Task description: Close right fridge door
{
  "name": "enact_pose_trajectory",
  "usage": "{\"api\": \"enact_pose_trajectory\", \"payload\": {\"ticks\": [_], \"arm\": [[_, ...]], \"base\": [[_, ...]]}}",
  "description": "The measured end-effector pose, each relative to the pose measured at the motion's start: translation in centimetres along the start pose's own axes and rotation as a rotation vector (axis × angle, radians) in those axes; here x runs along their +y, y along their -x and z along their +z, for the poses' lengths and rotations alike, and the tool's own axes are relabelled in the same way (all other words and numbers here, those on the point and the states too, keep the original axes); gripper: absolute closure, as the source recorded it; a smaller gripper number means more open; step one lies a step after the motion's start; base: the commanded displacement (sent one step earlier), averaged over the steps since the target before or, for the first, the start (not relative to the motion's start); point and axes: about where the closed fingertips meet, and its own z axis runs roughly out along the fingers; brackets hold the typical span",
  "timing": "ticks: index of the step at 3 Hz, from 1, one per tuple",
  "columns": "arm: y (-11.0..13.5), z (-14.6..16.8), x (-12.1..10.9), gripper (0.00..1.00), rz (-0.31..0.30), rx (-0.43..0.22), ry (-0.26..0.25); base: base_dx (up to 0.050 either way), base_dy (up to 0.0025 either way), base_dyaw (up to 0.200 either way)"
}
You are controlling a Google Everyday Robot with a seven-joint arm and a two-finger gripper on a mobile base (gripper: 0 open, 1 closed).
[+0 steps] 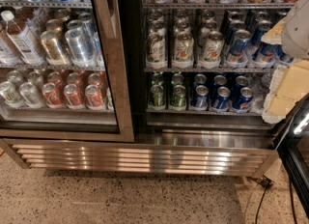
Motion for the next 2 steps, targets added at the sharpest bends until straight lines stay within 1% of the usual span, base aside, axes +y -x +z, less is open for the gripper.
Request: {"api": "enact_pose_trajectory", "payload": {"ticks": [1,2], "arm": [[0.0,0.0,0.0,0.0,0.0,0.0,0.0],[0.0,0.0,0.0,0.0,0.0,0.0,0.0]], "base": [[0.0,0.00003,-0.186],[-0.048,-0.00007,0.001]]}}
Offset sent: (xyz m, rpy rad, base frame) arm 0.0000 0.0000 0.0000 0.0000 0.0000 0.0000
